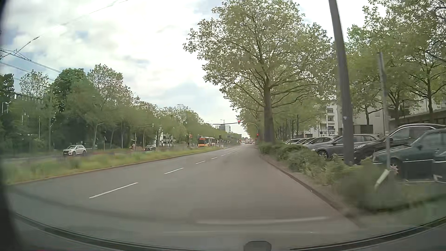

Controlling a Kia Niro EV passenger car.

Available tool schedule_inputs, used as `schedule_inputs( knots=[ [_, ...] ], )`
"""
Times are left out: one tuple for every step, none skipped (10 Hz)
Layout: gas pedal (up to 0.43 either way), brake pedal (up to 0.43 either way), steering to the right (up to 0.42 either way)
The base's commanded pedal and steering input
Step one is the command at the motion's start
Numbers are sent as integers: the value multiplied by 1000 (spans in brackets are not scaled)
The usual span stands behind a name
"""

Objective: Follow the waypoints while adhering to traffic rules and regulations

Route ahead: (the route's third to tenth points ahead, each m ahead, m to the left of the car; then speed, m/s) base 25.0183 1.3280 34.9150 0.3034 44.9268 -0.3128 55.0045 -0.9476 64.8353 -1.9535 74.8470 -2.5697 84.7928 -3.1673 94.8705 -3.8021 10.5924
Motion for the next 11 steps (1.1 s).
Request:
schedule_inputs(
  knots=[
    [87,30,-12],
    [87,30,-9],
    [87,30,-3],
    [87,30,-1],
    [59,30,2],
    [28,30,6],
    [0,30,7],
    [0,30,10],
    [0,30,16],
    [0,30,16],
    [0,30,15]
  ],
)
